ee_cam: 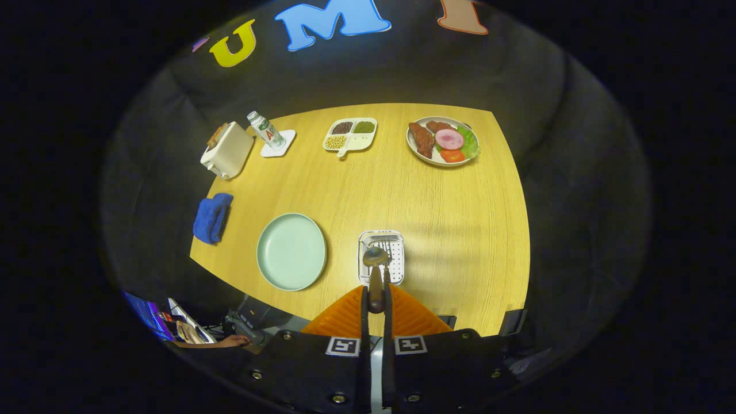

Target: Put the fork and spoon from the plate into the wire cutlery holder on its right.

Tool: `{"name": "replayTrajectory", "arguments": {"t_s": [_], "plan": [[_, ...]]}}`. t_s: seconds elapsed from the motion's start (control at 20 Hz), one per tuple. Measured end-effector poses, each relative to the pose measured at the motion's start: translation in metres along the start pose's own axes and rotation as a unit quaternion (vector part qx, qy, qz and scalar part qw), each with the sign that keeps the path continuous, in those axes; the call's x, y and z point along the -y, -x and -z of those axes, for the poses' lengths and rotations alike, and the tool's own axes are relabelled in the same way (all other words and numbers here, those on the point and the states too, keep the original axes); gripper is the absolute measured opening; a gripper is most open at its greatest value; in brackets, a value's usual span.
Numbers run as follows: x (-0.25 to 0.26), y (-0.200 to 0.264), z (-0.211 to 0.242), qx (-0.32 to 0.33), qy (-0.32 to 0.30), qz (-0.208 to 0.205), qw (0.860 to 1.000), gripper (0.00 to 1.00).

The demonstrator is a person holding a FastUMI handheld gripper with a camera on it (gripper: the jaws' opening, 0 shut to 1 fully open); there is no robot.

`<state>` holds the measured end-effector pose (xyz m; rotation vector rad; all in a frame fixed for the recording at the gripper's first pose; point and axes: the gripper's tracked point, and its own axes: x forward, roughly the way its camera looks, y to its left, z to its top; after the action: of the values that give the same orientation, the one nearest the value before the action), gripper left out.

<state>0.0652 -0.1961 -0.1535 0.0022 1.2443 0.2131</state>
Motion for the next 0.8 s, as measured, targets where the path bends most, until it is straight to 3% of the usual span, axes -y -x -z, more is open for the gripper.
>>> {"name": "replayTrajectory", "arguments": {"t_s": [0.3,0.4,0.45,0.55,0.6,0.75,0.8], "plan": [[0.004,-0.035,-0.008,-0.014,0.037,0.026,0.999,0.08],[0.012,-0.036,-0.016,0.004,0.059,0.050,0.997,0.13],[0.013,-0.021,-0.027,0.023,0.068,0.061,0.996,0.27],[0.008,-0.001,-0.040,0.066,0.081,0.075,0.992,0.46],[0.001,0.010,-0.048,0.098,0.081,0.078,0.989,0.46],[-0.033,0.042,-0.067,0.210,0.089,0.096,0.969,0.72],[-0.049,0.053,-0.071,0.248,0.082,0.097,0.960,0.72]]}}
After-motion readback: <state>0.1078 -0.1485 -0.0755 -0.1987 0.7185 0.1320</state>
